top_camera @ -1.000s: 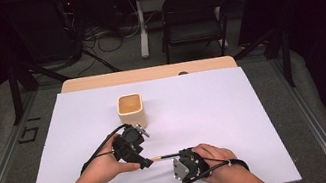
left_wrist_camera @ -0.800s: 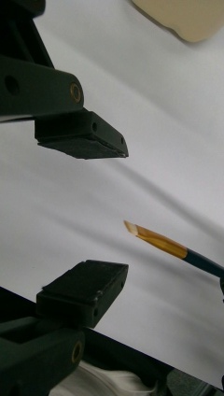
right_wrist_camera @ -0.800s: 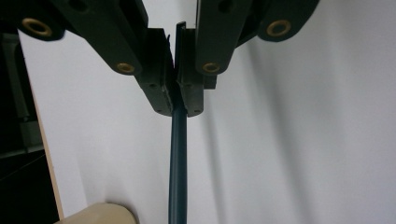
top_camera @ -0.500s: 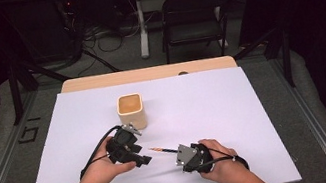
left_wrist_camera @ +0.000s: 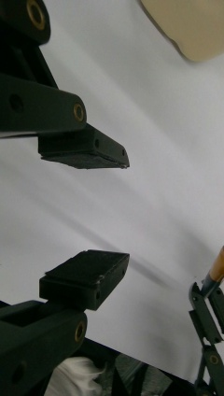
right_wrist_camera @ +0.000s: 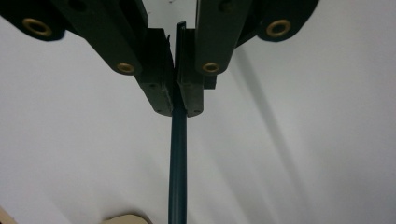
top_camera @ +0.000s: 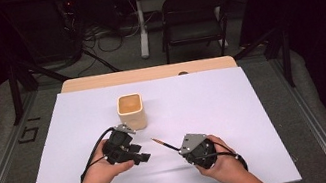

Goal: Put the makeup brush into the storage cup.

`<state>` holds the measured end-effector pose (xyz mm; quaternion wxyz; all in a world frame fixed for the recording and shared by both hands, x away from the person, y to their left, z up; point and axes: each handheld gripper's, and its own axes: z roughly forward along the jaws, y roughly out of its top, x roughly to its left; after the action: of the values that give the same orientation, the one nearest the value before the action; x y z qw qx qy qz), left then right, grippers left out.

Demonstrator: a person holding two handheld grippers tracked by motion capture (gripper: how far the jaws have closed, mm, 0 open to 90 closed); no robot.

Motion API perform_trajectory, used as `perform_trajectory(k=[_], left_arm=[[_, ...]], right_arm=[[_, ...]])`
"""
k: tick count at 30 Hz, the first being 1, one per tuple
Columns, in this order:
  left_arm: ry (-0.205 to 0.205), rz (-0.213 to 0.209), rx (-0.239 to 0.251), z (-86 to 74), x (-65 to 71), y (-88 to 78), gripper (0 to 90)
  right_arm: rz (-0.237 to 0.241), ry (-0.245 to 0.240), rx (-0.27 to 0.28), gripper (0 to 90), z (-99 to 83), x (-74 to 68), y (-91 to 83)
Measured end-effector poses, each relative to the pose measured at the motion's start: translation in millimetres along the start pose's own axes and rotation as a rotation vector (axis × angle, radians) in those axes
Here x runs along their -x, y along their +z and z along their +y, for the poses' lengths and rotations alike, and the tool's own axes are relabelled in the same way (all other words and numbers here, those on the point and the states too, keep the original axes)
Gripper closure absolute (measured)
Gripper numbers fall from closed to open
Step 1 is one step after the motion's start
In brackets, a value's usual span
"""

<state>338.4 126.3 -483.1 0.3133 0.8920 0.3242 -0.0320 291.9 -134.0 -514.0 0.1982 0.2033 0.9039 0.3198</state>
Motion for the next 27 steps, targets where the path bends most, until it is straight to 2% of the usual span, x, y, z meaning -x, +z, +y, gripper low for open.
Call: perform_trajectory(k=[1, 6, 9, 13, 18, 19, 22, 27], left_arm=[[-0.011, -0.001, 0.008, -0.5, 0.4, 1.4, 47.8], [-0.013, 0.001, 0.018, -1.7, 0.9, 3.7, 48.1], [-0.019, 0.0, 0.022, -2.8, 1.2, 5.5, 48.5], [-0.027, -0.008, 0.031, -4.8, 0.2, 6.8, 48.5], [-0.041, -0.013, 0.054, -7.8, -0.5, 7.1, 49.6], [-0.041, -0.013, 0.054, -7.8, -0.5, 7.1, 50.1], [-0.053, -0.028, 0.065, -10.7, -0.7, 9.5, 53.4], [-0.053, -0.021, 0.058, -12.7, -1.2, 11.9, 53.6]], right_arm=[[0.012, 0.024, 0.006, 85.0, -0.2, 1.1, 0.3], [0.052, 0.133, 0.033, 85.1, -0.8, 4.2, -0.6], [0.071, 0.169, 0.046, 85.0, -2.0, 6.0, -0.8], [0.079, 0.195, 0.062, 85.0, -3.7, 7.0, -1.0], [0.117, 0.259, 0.095, 85.1, -7.4, 10.1, -0.8], [0.117, 0.259, 0.095, 85.1, -7.4, 10.1, -0.8], [0.149, 0.303, 0.119, 85.1, -10.5, 11.3, 0.5], [0.194, 0.383, 0.162, 85.1, -13.7, 13.2, 1.8]])
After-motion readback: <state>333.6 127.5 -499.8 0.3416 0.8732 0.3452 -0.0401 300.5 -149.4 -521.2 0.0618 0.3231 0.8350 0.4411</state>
